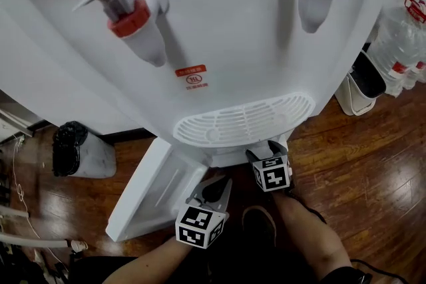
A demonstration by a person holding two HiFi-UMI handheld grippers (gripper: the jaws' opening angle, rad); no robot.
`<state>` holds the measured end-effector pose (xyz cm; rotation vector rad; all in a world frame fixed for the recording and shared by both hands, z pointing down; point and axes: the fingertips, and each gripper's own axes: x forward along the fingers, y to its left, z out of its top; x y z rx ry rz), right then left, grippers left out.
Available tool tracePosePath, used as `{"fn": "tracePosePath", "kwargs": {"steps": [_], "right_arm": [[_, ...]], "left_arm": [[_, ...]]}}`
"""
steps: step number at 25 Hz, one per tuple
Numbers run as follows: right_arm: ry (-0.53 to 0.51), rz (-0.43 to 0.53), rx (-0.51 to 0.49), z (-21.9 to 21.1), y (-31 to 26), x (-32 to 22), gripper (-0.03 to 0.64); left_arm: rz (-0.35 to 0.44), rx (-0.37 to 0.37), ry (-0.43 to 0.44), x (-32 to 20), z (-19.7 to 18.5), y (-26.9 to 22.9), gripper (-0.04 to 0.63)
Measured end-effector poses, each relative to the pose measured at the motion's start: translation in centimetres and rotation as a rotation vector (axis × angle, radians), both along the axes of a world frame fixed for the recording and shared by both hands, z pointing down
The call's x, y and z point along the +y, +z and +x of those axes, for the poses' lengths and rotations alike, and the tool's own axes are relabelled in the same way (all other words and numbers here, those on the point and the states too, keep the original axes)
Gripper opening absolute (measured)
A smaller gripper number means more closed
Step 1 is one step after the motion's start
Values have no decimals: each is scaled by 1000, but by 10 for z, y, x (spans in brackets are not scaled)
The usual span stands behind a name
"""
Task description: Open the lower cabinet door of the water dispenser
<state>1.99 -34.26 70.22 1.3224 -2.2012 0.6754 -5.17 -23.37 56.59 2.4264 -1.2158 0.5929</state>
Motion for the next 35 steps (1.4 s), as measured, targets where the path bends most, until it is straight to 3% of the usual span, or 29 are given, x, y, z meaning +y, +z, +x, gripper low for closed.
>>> {"fn": "tracePosePath", "kwargs": {"steps": [6, 11, 14, 17, 19, 25, 32, 35], "right_arm": [[-43, -10, -45, -1, -48, 38, 278], [-115, 10, -49, -1, -109, 66, 98], [-152, 27, -61, 0, -154, 79, 6], [-198, 27, -109, -4, -199, 91, 2], [-244, 24, -149, -9, -224, 106, 2], [-328, 79, -201, -17, -303, 137, 2], [-388, 175, -223, -33, -396, 157, 2], [-368, 204, -254, -39, -429, 159, 2]], "left_arm": [[69, 40, -42, 7, -11, -41, 0], [102, 77, -49, 18, -13, -71, 0], [134, 25, 38, 32, -12, -92, 0], [158, -37, 218, 44, -8, -119, 0], [161, -52, 284, 48, -10, -138, 0], [217, 23, 293, 57, -13, -222, 0], [283, 255, 266, 84, -20, -305, 26], [310, 234, 219, 83, -31, -308, 31]]}}
